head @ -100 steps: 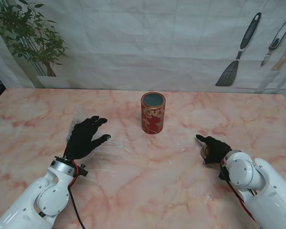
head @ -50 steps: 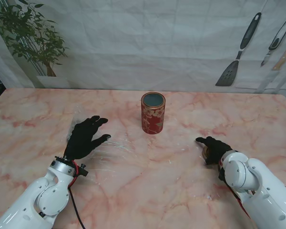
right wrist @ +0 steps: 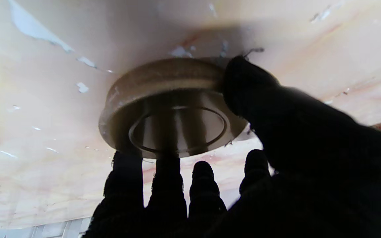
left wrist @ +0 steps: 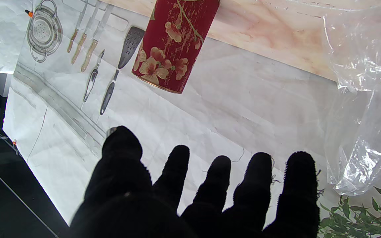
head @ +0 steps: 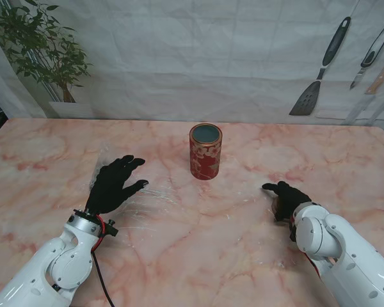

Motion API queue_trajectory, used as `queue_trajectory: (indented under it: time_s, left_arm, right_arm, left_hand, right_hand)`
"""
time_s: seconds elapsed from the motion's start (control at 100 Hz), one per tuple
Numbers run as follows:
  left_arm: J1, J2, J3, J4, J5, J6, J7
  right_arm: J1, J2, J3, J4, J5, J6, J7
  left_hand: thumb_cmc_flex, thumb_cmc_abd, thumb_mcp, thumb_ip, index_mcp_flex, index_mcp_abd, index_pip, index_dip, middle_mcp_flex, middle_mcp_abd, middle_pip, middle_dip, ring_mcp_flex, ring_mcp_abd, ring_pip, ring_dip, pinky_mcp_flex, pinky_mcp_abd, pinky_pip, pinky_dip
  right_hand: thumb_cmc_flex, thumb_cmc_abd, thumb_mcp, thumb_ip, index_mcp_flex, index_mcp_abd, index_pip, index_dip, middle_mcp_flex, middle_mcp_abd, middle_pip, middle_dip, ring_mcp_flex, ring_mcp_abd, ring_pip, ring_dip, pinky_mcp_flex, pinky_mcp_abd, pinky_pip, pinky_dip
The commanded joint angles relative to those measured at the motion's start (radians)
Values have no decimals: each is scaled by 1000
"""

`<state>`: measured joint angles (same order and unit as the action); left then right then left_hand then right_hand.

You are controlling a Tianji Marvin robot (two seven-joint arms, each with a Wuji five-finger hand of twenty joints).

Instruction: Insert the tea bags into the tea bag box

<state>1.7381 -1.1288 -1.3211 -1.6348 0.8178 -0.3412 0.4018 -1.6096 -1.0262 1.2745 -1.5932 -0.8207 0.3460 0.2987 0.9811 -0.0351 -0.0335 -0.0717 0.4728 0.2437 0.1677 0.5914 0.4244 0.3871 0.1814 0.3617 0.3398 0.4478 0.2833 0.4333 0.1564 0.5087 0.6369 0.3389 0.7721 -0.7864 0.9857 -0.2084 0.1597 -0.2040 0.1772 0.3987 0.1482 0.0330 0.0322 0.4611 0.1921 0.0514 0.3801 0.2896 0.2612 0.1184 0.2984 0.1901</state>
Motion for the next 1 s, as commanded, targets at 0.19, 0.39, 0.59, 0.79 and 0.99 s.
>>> queue_trajectory:
  time_s: [0.19,0.39,0.59,0.79,0.99]
  left_arm:
    - [-3,-4,2,-1,-2,5,-3]
    - [-3,-6,1,2,-5,5,3]
    - [-3,-6,1,4,-7,3,3]
    - [-4,-5,0,4,-11,2,-6]
    - [-2,-5,-2,4,-15,2,-9]
  right_arm:
    - [-28,-20,-11,57,29,-16,-42]
    - [-21,-14,-15,56,8,-25,-19]
    - [-25,-21,-16,62,-8,-24,-66]
    - [-27,-41,-14,82,16,-16,-174]
    - [-24,-53,-8,86,34,-6,-228]
  left_hand:
    - [46,36,-19,-7,7,-23,6,6,-34,-36,-5,3,18,-21,-11,9,3,16,40,12]
    - [45,35,-19,-7,7,-26,8,7,-33,-35,-4,4,18,-21,-11,9,3,19,43,14]
    - [43,33,-19,-7,6,-27,8,8,-36,-36,-5,3,19,-22,-11,10,2,17,45,15]
    - [42,33,-18,-6,6,-25,8,8,-37,-35,-5,3,19,-22,-11,10,3,16,46,16]
    - [40,32,-18,-6,7,-24,9,8,-35,-34,-5,3,18,-19,-11,10,2,16,46,16]
  right_hand:
    - [345,-74,271,-117,-62,-41,342,-174,6,-5,178,26,284,38,307,137,339,-43,1140,-141]
    - [362,-66,275,-120,-69,-39,452,-260,29,12,474,-85,461,17,416,177,369,-29,1167,-96]
    - [369,-85,305,-126,-70,-55,504,-238,46,21,641,-81,582,30,658,181,434,-14,1252,-22]
    - [370,-116,350,-132,-55,-55,575,-200,118,7,656,-85,600,19,764,176,465,-48,1293,63]
    - [369,-129,370,-131,-28,-52,580,-195,156,8,667,-79,603,33,793,191,489,-48,1305,86]
